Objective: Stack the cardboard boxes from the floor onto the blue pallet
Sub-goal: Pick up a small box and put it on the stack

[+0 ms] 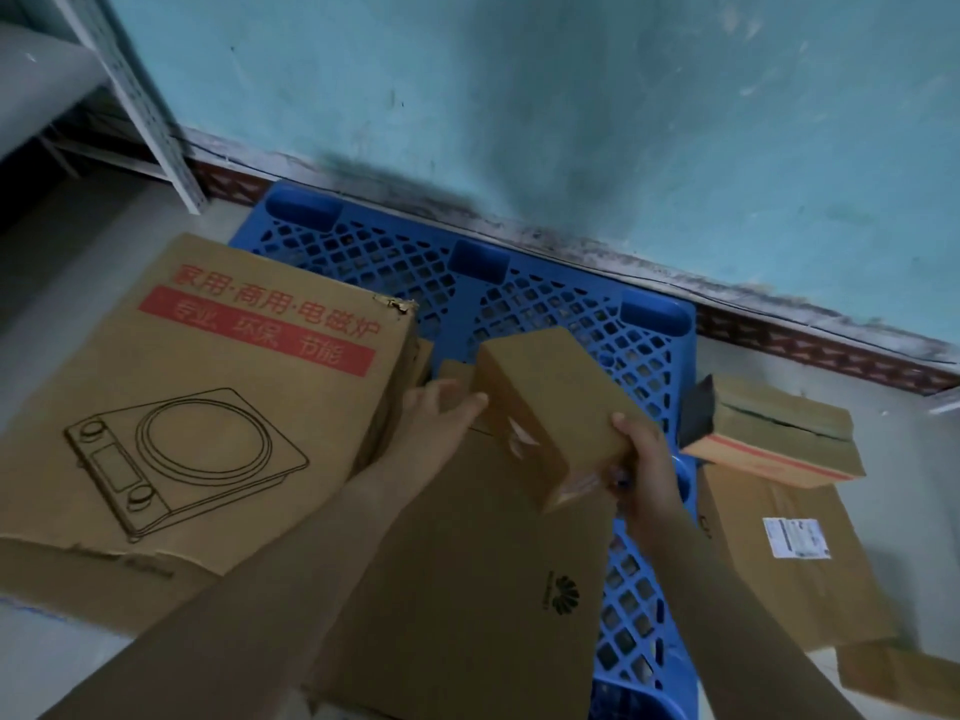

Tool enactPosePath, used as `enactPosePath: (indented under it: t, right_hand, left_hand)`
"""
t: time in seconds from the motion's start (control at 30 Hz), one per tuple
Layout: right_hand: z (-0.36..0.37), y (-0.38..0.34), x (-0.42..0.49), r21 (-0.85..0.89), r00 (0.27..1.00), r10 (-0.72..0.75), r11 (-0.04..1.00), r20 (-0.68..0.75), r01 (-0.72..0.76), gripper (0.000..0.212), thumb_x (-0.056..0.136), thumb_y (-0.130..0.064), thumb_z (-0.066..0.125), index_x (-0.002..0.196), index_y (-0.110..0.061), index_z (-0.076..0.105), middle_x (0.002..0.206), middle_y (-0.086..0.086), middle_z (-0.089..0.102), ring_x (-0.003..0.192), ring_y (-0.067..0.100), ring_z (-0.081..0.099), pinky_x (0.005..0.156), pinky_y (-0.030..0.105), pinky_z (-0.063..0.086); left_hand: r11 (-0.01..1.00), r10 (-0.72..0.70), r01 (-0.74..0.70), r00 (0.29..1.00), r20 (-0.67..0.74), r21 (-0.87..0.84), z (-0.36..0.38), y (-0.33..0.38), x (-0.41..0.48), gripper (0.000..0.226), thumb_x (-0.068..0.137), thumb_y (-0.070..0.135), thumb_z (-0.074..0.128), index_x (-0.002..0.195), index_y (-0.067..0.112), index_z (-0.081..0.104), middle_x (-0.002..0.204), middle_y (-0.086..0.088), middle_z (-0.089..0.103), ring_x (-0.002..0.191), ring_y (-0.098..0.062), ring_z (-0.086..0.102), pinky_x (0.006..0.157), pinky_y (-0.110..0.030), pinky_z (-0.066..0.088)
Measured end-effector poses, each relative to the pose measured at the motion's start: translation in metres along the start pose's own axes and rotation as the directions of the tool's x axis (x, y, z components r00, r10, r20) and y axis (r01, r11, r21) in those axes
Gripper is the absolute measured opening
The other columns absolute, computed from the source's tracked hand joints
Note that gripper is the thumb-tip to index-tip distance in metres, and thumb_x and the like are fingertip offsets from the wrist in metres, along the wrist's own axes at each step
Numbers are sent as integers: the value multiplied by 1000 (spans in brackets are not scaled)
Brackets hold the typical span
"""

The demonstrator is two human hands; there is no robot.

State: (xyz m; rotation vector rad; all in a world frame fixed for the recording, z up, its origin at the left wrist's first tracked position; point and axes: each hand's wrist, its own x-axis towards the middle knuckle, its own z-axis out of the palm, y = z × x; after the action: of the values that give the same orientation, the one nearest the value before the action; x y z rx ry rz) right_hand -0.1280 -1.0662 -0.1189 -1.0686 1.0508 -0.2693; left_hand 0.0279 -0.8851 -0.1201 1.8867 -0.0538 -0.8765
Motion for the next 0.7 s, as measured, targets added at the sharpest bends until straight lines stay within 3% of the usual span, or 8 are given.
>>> enactPosePath:
  t: [0.03,0.13,0.27,0.33,0.47,0.63,0.7]
  right_hand:
    - [0,-6,9,-23,1000,-5,1000,29,5,34,72,-44,73,96,-25,56,86,-5,65,68,10,67,57,30,55]
    - [5,-17,39,-122,992,27,993,121,-12,42,70,-43,70,106,-27,56,116,2,58,106,22,60,86,46,55]
    - [32,-14,72,-145,996,47,989,71,-36,50,74,-40,71,116,-25,48,126,5,51,106,22,57,79,42,52]
    - [42,-4,92,-173,999,16,985,-33,-22,63,79,-40,74,129,-26,38,133,6,44,111,27,55,89,48,53]
    - [69,9,133,-384,996,-27,923,-84,-7,94,60,-65,76,136,-33,32,135,5,44,115,30,54,95,51,50]
    - [93,32,179,-423,989,-140,900,-55,104,95,78,-54,72,153,-28,19,150,1,36,125,23,48,97,43,48]
    - [98,46,190,-465,996,-83,882,-6,71,90,85,-50,67,155,-26,16,153,1,33,129,23,44,100,40,45]
  left_hand:
    - [1000,-14,13,1000,-17,-26,-4,6,11,59,85,58,56,136,30,44,141,2,33,125,-19,43,96,-32,36]
    - [986,-34,41,998,48,-163,-6,17,36,60,87,63,48,136,29,44,137,6,46,124,-17,46,100,-34,35]
    - [995,-36,38,999,20,-95,-1,7,59,43,89,58,49,118,26,50,106,8,57,96,-10,56,90,-33,43]
    - [995,-31,32,999,11,-96,0,0,73,41,90,55,51,119,26,51,104,8,58,97,-12,57,85,-32,46]
    - [992,78,-83,995,-61,-91,6,-9,113,30,90,48,54,116,36,46,117,9,47,107,-11,51,90,-31,43]
    - [997,46,-50,997,-63,-51,8,-37,157,47,98,41,41,143,38,31,130,9,38,118,-13,41,95,-32,34]
    - [1000,11,-10,997,-70,17,8,-56,167,51,100,39,39,148,36,22,143,6,39,128,-18,41,94,-30,31]
